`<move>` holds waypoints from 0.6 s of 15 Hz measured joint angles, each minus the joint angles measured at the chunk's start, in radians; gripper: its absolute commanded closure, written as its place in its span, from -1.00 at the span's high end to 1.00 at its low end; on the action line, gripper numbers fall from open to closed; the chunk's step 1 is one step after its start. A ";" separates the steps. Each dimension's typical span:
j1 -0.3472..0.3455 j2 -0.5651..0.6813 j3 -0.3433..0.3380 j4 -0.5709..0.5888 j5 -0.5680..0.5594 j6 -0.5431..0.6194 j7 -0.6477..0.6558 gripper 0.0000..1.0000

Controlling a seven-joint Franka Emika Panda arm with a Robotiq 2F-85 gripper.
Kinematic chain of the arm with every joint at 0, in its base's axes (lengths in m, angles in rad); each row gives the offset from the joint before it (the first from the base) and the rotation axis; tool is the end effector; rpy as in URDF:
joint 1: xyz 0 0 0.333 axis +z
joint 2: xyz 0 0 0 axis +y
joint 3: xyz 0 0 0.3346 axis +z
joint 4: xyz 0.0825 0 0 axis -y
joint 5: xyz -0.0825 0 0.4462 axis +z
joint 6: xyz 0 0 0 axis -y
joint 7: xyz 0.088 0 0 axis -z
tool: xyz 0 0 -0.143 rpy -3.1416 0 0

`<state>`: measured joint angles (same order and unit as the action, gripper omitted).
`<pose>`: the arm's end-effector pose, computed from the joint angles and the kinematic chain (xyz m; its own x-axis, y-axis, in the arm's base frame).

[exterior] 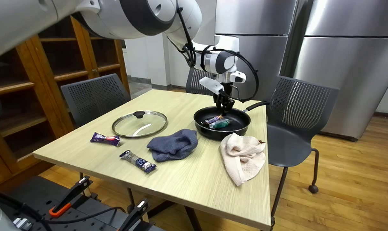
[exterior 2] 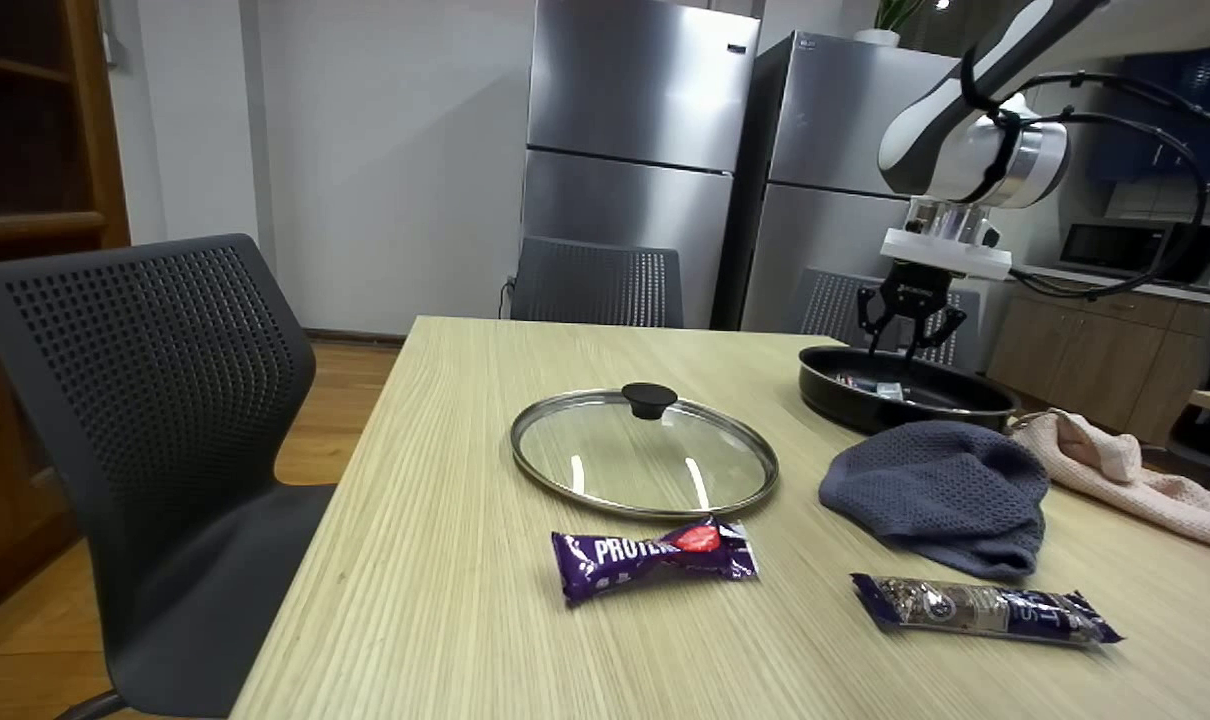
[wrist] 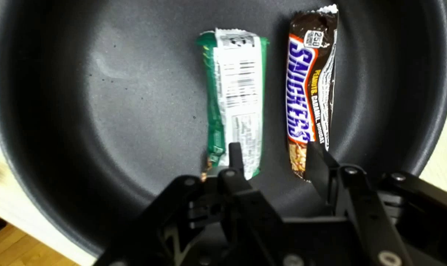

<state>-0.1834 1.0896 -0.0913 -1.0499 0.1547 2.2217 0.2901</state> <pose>0.8318 -0.1999 0.1107 0.8216 -0.5661 0.0672 -0.5619 -0.8240 -0.0719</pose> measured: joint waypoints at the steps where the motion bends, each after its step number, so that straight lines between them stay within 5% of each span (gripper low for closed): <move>1: -0.003 -0.001 0.000 0.007 0.000 0.001 -0.005 0.72; 3: -0.007 -0.014 0.001 0.007 0.000 0.007 -0.036 0.98; 9: -0.005 -0.144 0.002 -0.144 -0.042 0.077 -0.290 1.00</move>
<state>-0.1887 0.9456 -0.0894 -1.1939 0.1129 2.2984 -0.0004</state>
